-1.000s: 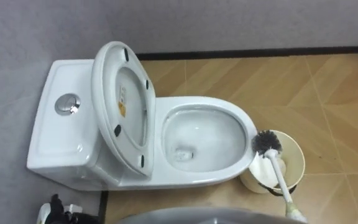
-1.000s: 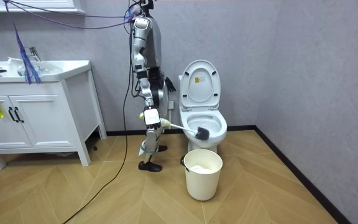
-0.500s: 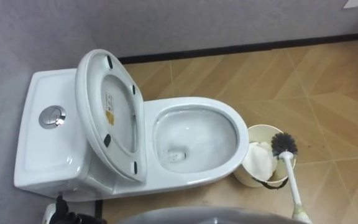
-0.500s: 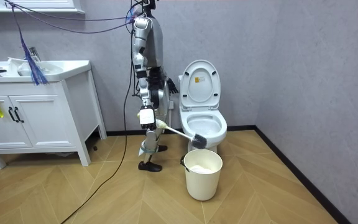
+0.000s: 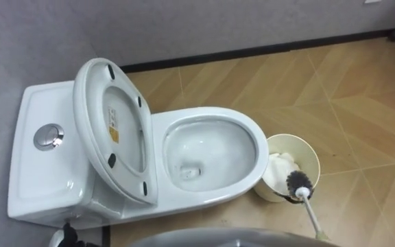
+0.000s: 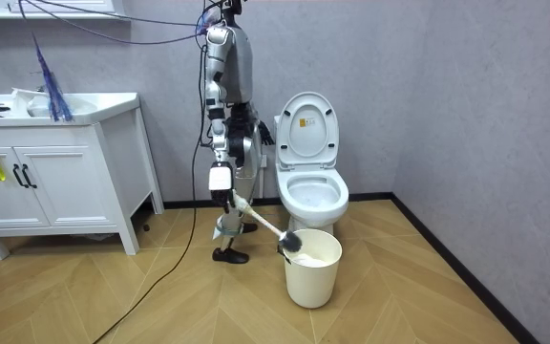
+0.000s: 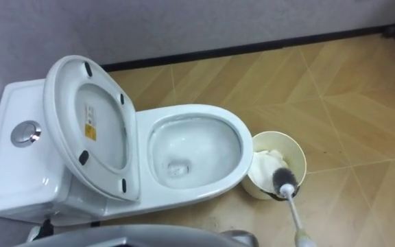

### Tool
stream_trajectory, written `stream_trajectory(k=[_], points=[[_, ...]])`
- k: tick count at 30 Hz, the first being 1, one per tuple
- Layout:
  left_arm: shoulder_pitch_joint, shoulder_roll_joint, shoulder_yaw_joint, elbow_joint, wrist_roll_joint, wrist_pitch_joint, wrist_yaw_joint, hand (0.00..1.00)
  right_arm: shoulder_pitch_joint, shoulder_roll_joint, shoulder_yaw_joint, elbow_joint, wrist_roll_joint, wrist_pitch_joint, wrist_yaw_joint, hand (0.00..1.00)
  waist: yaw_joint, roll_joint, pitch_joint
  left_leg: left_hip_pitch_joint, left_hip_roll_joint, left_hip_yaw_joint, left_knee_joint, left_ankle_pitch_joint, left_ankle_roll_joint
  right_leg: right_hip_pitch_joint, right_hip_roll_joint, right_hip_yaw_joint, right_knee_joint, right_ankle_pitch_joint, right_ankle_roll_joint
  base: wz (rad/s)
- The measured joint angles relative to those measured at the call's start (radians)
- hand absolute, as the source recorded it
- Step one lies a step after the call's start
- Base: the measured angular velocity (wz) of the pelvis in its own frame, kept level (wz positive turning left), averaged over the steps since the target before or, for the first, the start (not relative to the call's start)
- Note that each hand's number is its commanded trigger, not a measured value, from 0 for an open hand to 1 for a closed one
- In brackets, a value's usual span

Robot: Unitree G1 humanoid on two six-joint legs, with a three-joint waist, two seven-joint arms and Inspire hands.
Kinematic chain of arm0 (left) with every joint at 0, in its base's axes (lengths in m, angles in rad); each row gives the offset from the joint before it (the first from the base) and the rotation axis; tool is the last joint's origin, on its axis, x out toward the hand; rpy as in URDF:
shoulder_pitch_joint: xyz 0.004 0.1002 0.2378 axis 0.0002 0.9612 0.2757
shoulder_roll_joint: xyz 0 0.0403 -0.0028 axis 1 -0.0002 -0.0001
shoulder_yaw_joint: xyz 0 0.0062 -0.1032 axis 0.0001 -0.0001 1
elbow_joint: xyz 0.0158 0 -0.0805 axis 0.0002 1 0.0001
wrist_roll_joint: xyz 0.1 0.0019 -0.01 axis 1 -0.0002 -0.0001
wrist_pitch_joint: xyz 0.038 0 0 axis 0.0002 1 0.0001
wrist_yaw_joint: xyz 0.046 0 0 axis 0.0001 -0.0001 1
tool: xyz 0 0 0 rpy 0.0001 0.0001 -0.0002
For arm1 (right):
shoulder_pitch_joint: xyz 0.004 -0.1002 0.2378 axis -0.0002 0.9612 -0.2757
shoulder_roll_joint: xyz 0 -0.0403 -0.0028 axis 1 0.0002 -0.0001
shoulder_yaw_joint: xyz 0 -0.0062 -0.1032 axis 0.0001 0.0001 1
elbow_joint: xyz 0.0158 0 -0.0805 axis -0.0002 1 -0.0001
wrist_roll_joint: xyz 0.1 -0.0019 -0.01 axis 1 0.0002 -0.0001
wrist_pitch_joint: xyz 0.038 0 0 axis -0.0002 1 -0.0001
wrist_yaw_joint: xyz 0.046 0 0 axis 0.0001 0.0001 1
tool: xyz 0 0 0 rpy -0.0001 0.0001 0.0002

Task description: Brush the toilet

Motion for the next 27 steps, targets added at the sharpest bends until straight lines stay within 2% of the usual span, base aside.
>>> stream_trajectory(k=[6,11,18,24,25,27], points=[[0.01,0.001,-0.013,0.0,0.001,0.001,-0.038,0.0,-0.041,0.0,0.003,0.027,-0.036,0.0,0.069,0.0,0.0,-0.003,0.0003,0.003,0.0,-0.002,0.0,0.0,0.0,0.004,0.0,-0.002,-0.001,0.0,0.0,0.0],[0.014,0.004,-0.045,0.0,0.0,0.001,-0.039,0.0,-0.048,-0.001,0.075,0.027,-0.036,0.003,0.113,0.0,0.004,-0.008,0.0014,0.007,0.002,-0.002,0.0,0.0,0.0,0.005,0.0,-0.001,0.002,0.0,0.0,-0.01],[0.008,0.004,-0.068,0.0,0.001,0.013,-0.041,0.0,-0.066,0.0,0.132,0.02,-0.055,0.036,0.18,0.0,0.012,-0.013,0.0048,-0.005,0.002,-0.002,-0.003,-0.001,0.0,-0.011,0.001,-0.001,-0.001,0.001,0.001,0.0],[0.009,0.004,-0.078,-0.002,0.0,0.036,-0.053,0.0,-0.069,0.0,0.154,0.019,-0.074,0.047,0.209,0.0,0.029,-0.022,0.0016,-0.017,0.001,-0.008,0.0,-0.001,0.0,-0.017,0.001,-0.003,0.0,0.004,0.001,0.01],[0.008,0.004,-0.08,0.0,0.0,0.037,-0.055,0.0,-0.069,0.0,0.155,0.017,-0.07,0.047,0.213,0.0,0.03,-0.021,-0.0037,-0.017,0.001,-0.01,0.0,-0.001,0.0,-0.017,0.001,-0.003,0.0,0.004,0.001,0.05],[0.009,0.004,-0.08,0.009,0.001,0.041,-0.059,0.0,-0.069,0.0,0.156,0.016,-0.067,0.045,0.222,0.0,0.03,-0.019,-0.0026,-0.015,0.0,-0.017,0.0,-0.001,0.0,-0.013,0.002,-0.003,-0.001,0.004,0.001,0.05]])
